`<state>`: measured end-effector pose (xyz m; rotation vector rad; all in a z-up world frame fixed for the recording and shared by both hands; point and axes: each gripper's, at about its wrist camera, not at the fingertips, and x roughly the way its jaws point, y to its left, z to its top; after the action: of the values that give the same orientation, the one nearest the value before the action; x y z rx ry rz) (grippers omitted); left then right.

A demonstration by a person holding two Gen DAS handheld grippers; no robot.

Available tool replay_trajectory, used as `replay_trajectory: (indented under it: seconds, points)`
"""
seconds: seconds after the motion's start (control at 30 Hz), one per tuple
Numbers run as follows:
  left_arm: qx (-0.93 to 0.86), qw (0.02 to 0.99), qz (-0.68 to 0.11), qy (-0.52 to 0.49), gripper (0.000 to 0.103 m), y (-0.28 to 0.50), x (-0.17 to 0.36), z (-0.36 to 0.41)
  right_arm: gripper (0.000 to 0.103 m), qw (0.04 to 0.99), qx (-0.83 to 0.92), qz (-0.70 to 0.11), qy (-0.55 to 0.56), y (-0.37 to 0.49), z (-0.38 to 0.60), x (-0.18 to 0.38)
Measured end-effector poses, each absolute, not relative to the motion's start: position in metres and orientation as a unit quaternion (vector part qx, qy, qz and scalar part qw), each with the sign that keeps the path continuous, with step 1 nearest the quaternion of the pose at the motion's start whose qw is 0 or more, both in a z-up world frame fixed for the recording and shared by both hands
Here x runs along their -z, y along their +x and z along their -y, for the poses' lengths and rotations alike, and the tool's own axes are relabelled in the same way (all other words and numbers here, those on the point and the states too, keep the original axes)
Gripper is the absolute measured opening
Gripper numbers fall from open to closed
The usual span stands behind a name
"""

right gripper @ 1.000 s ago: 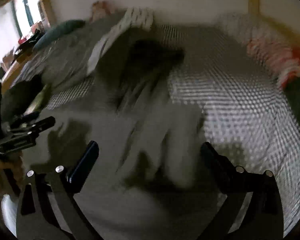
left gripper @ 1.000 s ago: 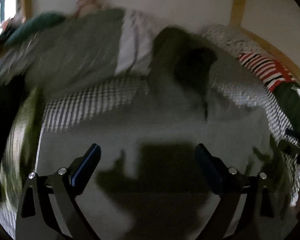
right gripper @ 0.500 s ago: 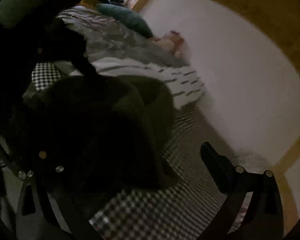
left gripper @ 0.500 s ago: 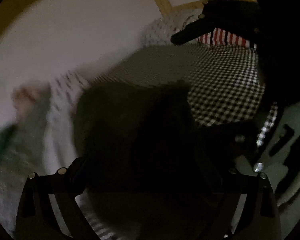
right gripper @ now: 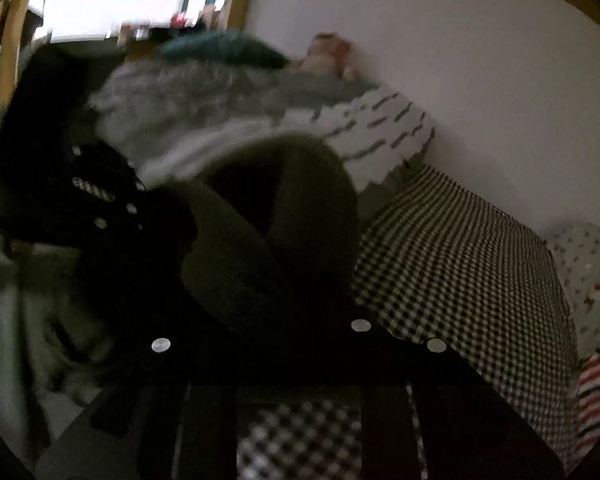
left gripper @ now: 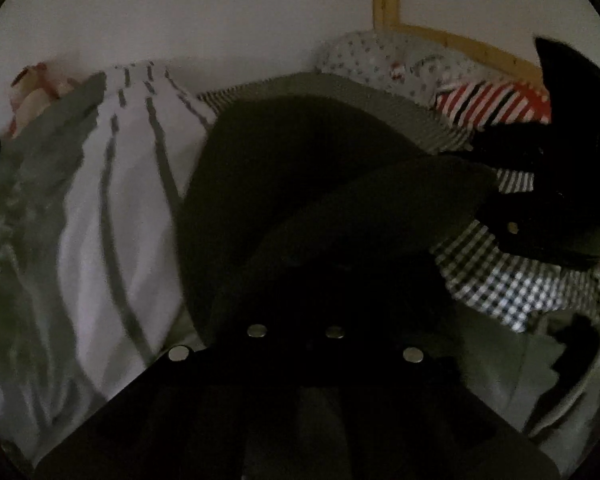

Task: Fold large clothes

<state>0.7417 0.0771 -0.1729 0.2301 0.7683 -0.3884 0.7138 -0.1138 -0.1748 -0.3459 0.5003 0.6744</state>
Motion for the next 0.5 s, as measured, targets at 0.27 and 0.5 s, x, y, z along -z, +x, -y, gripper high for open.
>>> replay_trajectory:
  seconds: [0.27,0.5]
  points:
    - [0.171,0.925,-0.325,0.100,0.000,0.685,0.116,-0.107,0.017,0.911,-0.339,-0.202,-0.118,0.636,0.092,0.108]
    - [0.164,0.938,-0.288,0.101,0.000,0.598,0.077,-0.124,0.017,0.915,-0.348,-0.184,-0.094,0.533,0.071,0.068]
